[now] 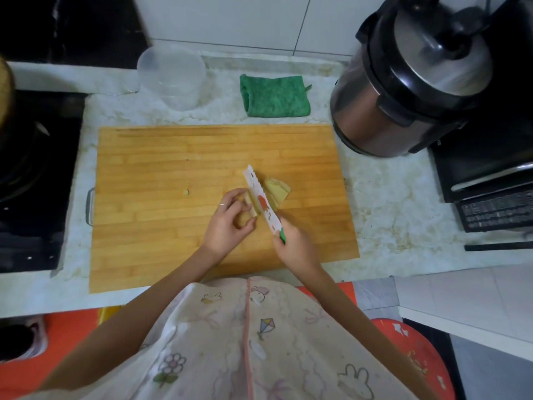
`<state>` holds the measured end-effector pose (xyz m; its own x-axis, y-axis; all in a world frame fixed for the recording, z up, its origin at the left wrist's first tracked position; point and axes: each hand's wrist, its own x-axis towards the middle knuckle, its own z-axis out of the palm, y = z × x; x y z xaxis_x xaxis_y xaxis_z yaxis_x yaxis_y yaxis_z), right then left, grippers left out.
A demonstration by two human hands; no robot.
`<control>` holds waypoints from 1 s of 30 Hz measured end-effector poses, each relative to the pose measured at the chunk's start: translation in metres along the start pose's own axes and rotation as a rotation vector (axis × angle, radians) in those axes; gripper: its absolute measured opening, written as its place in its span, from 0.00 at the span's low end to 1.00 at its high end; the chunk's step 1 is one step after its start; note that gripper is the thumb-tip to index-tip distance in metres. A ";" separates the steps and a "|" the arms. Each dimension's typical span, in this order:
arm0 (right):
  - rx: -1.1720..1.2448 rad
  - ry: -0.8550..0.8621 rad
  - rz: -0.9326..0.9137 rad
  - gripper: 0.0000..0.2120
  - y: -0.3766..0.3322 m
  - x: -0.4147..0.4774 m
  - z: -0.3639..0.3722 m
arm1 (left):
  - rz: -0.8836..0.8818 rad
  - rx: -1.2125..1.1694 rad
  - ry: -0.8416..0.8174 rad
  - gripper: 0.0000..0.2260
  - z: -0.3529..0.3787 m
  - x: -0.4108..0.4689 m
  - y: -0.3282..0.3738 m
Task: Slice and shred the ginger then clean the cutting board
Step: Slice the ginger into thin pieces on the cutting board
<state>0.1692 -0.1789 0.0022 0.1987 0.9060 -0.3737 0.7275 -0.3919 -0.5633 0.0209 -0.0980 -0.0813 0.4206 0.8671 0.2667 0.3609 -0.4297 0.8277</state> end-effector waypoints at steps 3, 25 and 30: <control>0.104 0.120 -0.031 0.13 -0.002 0.007 -0.008 | -0.002 -0.004 -0.015 0.09 0.000 -0.001 -0.001; 0.060 -0.030 0.059 0.10 0.002 -0.017 -0.008 | 0.005 0.037 -0.058 0.16 0.001 -0.003 0.000; 0.000 -0.046 0.032 0.05 -0.004 -0.019 -0.009 | 0.027 0.019 -0.028 0.12 0.002 -0.005 -0.001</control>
<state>0.1685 -0.1929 0.0177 0.1915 0.8849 -0.4247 0.7212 -0.4203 -0.5506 0.0199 -0.1025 -0.0840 0.4536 0.8480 0.2741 0.3650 -0.4574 0.8109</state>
